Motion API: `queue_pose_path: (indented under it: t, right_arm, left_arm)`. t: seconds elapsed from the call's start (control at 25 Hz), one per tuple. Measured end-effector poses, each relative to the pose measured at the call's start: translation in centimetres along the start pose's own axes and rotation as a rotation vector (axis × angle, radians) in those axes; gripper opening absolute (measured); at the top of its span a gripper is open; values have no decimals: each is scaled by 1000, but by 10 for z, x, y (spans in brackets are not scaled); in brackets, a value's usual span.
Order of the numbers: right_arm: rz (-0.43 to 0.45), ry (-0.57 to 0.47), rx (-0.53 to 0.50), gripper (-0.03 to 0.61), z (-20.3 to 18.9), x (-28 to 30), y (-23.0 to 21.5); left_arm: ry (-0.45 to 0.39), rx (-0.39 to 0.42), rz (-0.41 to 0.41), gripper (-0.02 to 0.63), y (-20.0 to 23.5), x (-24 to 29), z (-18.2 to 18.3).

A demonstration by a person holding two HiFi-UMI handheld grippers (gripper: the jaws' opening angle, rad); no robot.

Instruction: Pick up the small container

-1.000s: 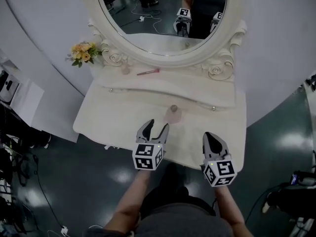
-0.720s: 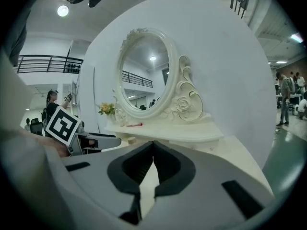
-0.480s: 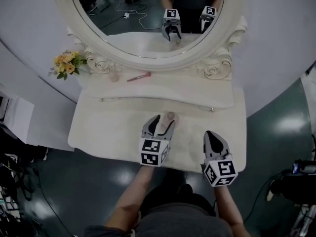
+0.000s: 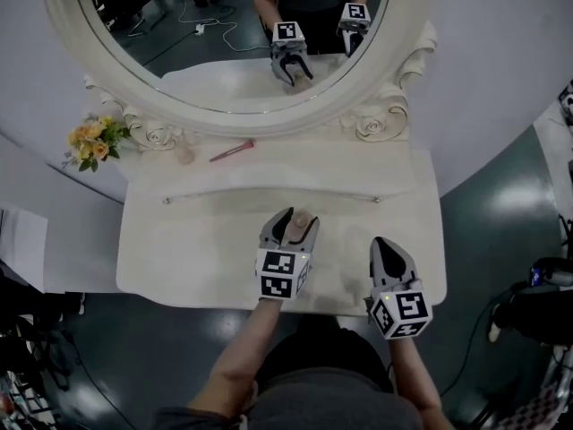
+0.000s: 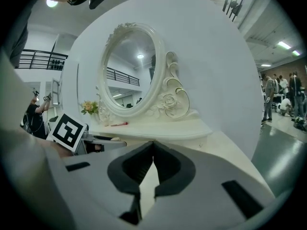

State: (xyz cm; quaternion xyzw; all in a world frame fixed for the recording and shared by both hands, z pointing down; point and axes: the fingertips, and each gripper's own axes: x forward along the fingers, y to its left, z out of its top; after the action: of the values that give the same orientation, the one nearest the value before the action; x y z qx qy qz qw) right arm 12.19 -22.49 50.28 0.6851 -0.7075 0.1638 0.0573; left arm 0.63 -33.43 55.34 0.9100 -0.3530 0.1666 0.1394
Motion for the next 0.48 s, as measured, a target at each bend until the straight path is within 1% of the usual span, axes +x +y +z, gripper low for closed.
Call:
queue_pose_path:
  t: [0.28, 0.48]
  right_arm:
    - [-24, 10, 12, 3, -3, 1, -3]
    - [-25, 12, 21, 3, -5, 2, -5]
  left_arm:
    - [27, 25, -10, 230, 0, 13, -5]
    - [29, 48, 7, 211, 2, 17, -6]
